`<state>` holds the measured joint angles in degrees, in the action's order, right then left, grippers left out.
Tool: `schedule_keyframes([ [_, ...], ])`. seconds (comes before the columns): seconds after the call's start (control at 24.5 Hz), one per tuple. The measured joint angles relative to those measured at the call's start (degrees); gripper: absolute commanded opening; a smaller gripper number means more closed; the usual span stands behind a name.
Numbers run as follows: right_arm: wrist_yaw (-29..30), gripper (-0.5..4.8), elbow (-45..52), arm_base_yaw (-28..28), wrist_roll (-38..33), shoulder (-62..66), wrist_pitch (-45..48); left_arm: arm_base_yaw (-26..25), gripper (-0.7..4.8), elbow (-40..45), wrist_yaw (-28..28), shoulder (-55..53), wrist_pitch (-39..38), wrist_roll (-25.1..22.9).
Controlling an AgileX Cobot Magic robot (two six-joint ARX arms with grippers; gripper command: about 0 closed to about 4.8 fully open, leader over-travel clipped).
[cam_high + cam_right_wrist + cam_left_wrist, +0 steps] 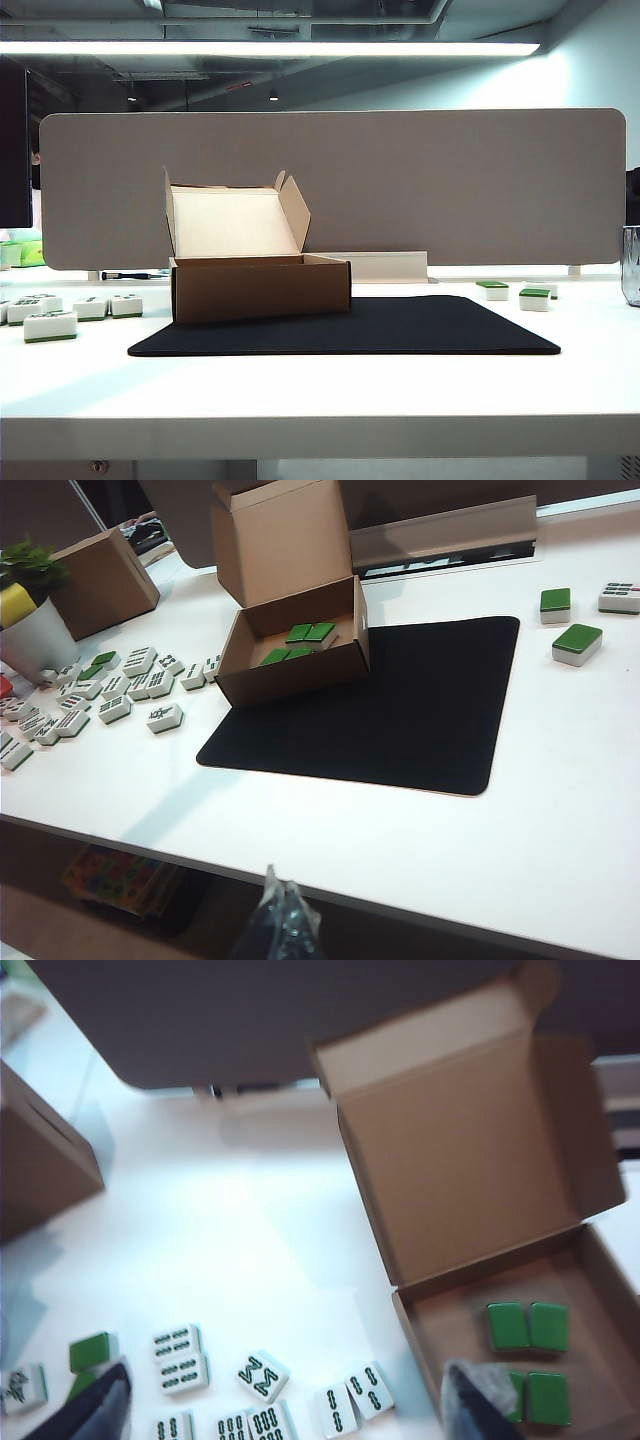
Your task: Pick up four mahjong tiles and put them into the paper box.
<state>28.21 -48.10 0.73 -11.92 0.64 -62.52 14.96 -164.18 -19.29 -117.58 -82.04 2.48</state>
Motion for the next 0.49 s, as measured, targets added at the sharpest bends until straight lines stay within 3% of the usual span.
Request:
schedule_keyframes([
  [0.49,-0.04,-0.01,0.0,-0.02,0.0,0.0,-0.57,0.35,3.98,0.28,0.07,11.93,-0.04,-0.5],
])
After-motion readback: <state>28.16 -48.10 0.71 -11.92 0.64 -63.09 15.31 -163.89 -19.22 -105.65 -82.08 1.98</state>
